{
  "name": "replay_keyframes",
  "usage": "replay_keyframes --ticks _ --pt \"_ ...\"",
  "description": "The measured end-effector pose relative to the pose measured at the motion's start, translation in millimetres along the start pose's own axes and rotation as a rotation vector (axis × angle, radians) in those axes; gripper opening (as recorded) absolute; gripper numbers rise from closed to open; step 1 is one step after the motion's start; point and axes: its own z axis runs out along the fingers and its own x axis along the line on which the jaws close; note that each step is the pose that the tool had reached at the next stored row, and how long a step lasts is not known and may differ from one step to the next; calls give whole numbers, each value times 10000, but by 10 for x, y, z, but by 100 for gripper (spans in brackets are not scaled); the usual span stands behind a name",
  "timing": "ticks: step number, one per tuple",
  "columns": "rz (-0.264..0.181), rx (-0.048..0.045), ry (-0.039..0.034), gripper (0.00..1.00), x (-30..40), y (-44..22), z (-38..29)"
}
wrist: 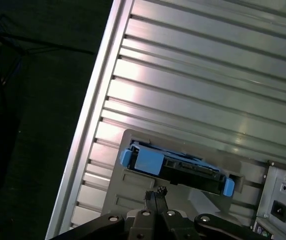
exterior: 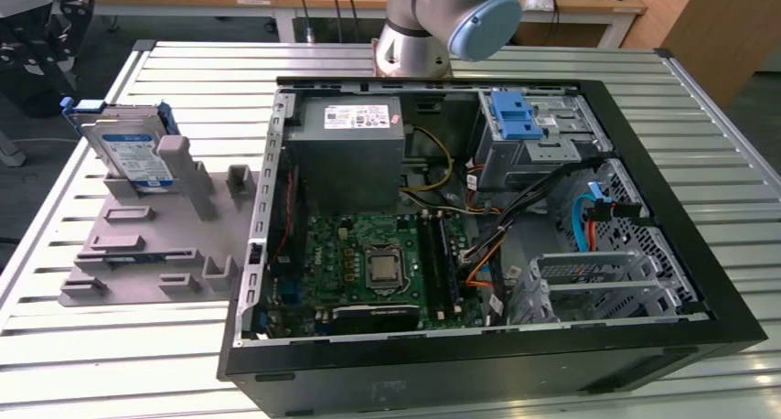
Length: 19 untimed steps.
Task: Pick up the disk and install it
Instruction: 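Pick up the disk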
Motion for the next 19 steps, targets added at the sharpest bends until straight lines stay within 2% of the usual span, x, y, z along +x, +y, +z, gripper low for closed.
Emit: replay_keyframes --ticks 19 --pt "-1718 5 72 11 1 0 1"
